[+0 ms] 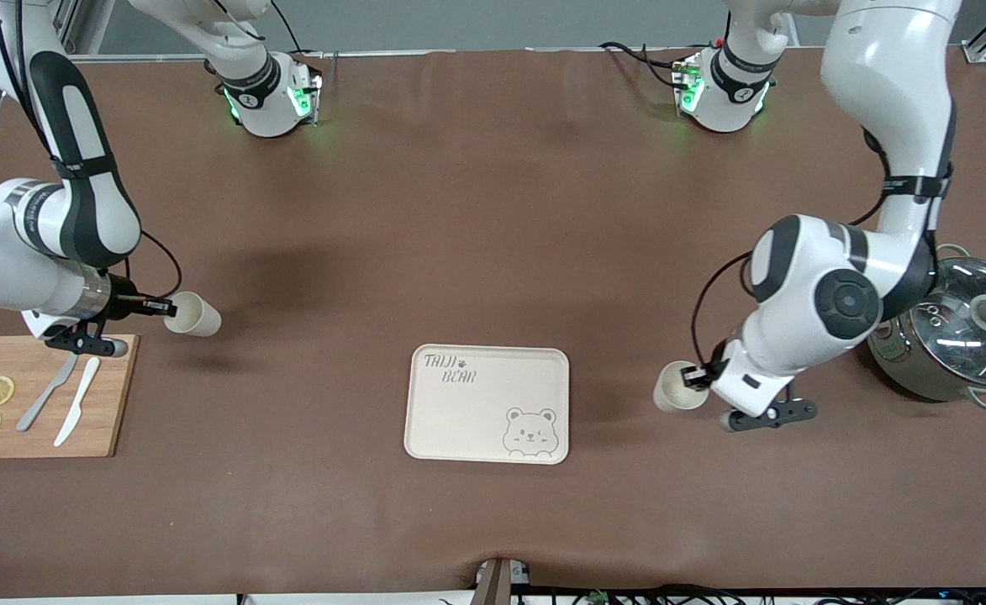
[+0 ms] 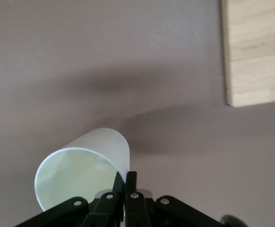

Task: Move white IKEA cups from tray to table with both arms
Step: 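Carry the cups off the tray, right gripper toward the cutting board, then lower the cups onto the table and open both grippers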

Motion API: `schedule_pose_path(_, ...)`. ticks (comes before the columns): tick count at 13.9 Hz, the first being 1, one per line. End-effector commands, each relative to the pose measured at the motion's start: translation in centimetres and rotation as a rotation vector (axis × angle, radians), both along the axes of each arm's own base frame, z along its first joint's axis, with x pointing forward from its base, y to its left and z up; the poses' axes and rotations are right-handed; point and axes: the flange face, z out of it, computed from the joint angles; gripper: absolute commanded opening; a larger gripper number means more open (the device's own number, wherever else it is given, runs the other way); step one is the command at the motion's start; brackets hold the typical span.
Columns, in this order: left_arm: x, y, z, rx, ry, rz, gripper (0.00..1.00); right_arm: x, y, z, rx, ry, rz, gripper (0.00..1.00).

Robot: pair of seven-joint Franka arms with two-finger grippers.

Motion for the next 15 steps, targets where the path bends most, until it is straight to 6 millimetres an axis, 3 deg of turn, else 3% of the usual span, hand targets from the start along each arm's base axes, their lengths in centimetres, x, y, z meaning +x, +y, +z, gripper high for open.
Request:
schedule_pose_path(1,-2.7,3.8,-1.2,0.014,0.049,-0.022,0.00,-2.3,-2.1,-0.2,-0.018,-0.010,0.000,0.00)
schedule_pose_path(4,-3.9,6.0,-3.1,0.021,0.081,-0.008,0.00,-3.7,-1.9,-2.5,-0.026,-0.030,0.006,0.00)
schedule_pose_path(6,-4.2,6.3,-4.6,0.022,0.068,-0.010,0.00,-4.2,-1.7,-3.6,-0.038,-0.063,0.007,0.00)
schedule_pose_path(8,-3.5,7.3,-5.9,0.015,0.041,-0.026,0.00,-4.3,-1.7,-3.7,-0.036,-0.061,0.004,0.00)
schedule_pose_path(9,-3.1,7.7,-6.1,0.015,0.029,-0.037,0.00,-4.2,-1.7,-3.5,-0.035,-0.058,0.004,0.32)
schedule_pose_path(10,-2.8,8.5,-6.5,0.014,0.029,-0.027,0.00,-3.9,-1.8,-3.3,-0.039,-0.064,-0.008,0.99)
schedule_pose_path(13,-2.6,9.8,-8.3,0.014,0.034,-0.023,0.00,-2.6,-2.0,-0.9,-0.026,-0.041,0.003,1.00)
schedule_pose_path(15,-2.5,10.3,-9.3,0.013,0.037,-0.016,0.00,0.1,-2.6,3.9,-0.004,0.027,0.005,1.00)
